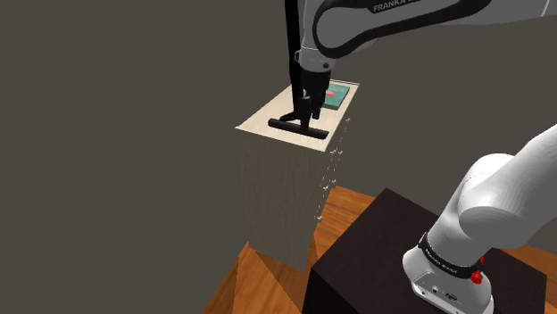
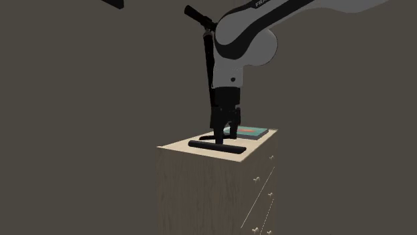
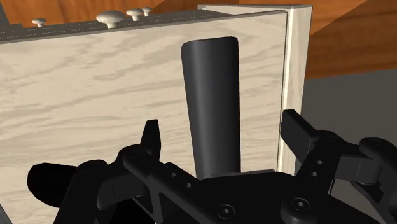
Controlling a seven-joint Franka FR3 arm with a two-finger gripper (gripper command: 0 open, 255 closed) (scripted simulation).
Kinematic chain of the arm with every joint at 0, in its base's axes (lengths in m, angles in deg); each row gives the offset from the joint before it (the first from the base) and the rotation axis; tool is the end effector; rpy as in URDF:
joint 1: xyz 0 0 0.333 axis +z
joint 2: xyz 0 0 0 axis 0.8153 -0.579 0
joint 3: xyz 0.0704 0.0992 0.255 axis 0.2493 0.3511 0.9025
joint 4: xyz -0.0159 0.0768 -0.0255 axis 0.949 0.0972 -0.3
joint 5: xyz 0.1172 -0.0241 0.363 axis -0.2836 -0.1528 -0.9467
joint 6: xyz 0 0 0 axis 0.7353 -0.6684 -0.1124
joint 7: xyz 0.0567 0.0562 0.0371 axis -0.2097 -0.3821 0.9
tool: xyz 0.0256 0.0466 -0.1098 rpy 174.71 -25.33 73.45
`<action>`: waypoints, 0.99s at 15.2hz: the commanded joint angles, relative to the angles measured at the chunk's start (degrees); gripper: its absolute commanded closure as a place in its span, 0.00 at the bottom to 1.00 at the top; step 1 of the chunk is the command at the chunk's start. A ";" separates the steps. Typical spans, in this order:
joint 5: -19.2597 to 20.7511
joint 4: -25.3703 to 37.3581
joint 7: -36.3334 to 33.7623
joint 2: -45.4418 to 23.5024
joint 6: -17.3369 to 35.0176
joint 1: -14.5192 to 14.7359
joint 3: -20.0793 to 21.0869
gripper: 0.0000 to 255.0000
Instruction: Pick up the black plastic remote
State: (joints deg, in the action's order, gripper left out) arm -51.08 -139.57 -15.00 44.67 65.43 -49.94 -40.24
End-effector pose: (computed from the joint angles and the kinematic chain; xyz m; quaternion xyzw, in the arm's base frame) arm 0.4466 0.0733 0.4633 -0.9870 -0.1602 0.0034 0.0127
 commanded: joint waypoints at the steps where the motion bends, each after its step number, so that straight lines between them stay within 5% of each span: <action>1: -0.01 -1.36 0.10 -0.30 1.69 -0.01 -0.01 0.00; 4: -0.03 -2.38 0.13 -0.53 2.94 -0.01 0.02 0.00; 5: -0.02 -2.31 0.15 -0.56 2.90 -0.02 0.00 1.00; 15: -0.01 -1.74 0.11 -0.38 2.15 0.03 -0.03 1.00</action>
State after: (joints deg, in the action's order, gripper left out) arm -51.03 -141.46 -14.90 44.23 67.95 -49.98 -40.31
